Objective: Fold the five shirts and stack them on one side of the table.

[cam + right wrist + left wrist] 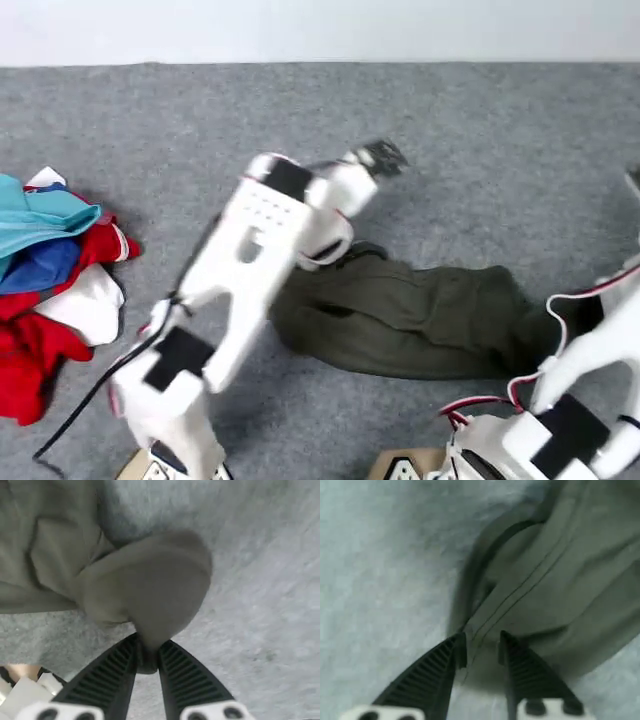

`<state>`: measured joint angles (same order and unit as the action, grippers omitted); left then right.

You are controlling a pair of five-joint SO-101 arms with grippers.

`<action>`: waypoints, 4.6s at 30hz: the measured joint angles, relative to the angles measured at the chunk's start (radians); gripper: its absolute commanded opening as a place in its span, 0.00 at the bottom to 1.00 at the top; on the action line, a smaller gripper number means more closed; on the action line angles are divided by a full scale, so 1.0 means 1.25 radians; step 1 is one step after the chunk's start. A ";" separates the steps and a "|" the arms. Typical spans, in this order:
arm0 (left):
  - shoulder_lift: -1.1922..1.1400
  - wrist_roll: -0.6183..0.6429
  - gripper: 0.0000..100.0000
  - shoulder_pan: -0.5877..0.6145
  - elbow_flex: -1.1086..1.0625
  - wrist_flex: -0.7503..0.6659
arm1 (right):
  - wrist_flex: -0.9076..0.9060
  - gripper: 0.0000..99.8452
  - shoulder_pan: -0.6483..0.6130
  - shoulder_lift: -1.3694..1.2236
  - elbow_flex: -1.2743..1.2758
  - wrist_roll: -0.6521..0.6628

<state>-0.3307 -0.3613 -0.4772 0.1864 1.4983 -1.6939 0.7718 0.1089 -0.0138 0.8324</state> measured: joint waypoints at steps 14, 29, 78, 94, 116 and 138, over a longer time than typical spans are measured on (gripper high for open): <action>-0.428 0.042 0.11 -0.101 0.458 0.070 | 0.049 0.01 0.036 -0.001 0.135 0.000; -0.466 0.010 0.00 0.155 0.832 0.182 | 0.064 0.01 -0.168 -0.001 -0.113 -0.081; -0.489 0.011 0.00 0.247 0.907 0.187 | 0.225 0.01 -0.350 -0.012 -0.254 -0.070; -0.547 0.086 0.01 0.556 0.906 0.049 | 0.627 0.16 -0.495 -0.346 -0.273 -0.068; -0.547 0.075 0.02 0.545 1.123 0.184 | 0.189 0.22 -0.498 -0.300 -0.327 -0.135; -0.547 0.075 0.01 0.545 1.127 0.188 | -0.048 0.03 -0.668 -0.263 -0.086 -0.225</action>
<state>-1.0150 -0.2677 0.2041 1.5950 1.7331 -1.7538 -0.0629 -0.2194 -0.1212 0.5516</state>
